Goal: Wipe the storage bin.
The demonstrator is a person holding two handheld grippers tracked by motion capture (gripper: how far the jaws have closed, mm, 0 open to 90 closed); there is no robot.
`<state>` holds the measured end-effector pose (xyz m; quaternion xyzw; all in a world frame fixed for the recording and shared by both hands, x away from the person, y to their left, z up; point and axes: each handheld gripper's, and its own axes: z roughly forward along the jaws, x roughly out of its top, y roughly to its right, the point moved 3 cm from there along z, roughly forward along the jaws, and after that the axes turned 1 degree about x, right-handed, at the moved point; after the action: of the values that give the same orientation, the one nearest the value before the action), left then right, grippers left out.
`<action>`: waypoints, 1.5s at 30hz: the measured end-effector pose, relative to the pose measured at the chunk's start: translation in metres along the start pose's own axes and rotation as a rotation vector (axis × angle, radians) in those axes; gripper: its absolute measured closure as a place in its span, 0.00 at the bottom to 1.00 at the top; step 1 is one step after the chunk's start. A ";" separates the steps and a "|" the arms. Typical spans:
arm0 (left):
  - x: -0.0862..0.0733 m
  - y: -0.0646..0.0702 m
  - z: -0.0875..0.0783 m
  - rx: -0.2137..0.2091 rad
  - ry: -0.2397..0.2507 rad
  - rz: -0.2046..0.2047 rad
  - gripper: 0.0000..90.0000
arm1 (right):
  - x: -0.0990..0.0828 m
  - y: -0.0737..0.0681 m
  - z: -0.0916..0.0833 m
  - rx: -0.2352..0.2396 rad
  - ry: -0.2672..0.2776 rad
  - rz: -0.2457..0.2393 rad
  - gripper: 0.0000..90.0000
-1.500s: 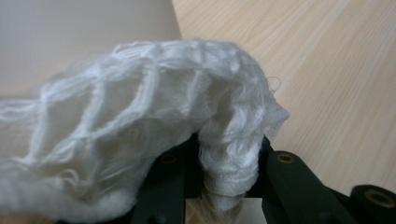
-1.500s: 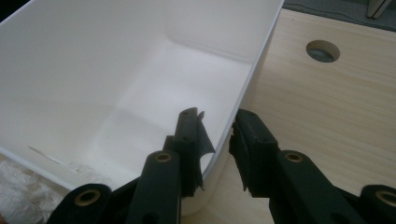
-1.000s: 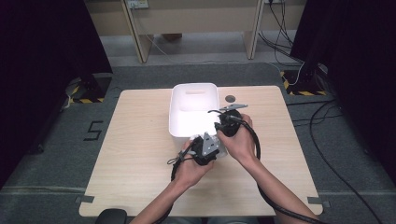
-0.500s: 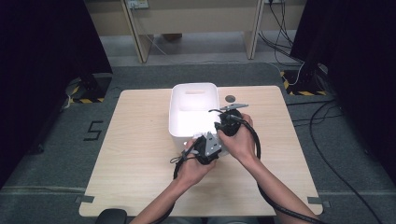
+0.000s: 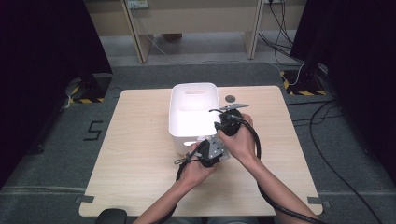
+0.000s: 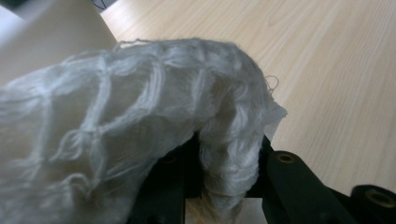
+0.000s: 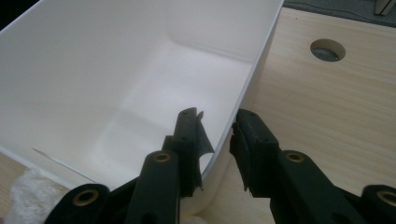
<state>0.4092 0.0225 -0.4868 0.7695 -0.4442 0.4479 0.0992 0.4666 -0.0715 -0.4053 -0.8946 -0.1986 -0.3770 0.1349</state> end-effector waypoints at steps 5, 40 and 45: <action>-0.007 0.002 0.008 -0.005 -0.027 0.004 0.83 | 0.000 0.000 0.000 0.000 0.000 0.001 0.79; -0.020 -0.003 -0.057 0.034 0.000 -0.089 0.83 | 0.009 0.007 0.000 -0.018 0.031 0.061 0.63; -0.037 -0.018 -0.096 0.062 0.016 -0.149 0.83 | 0.011 0.011 0.006 -0.011 0.019 0.084 0.64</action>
<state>0.3574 0.1078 -0.4556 0.7997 -0.3709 0.4587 0.1121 0.4820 -0.0767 -0.4023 -0.8993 -0.1575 -0.3805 0.1475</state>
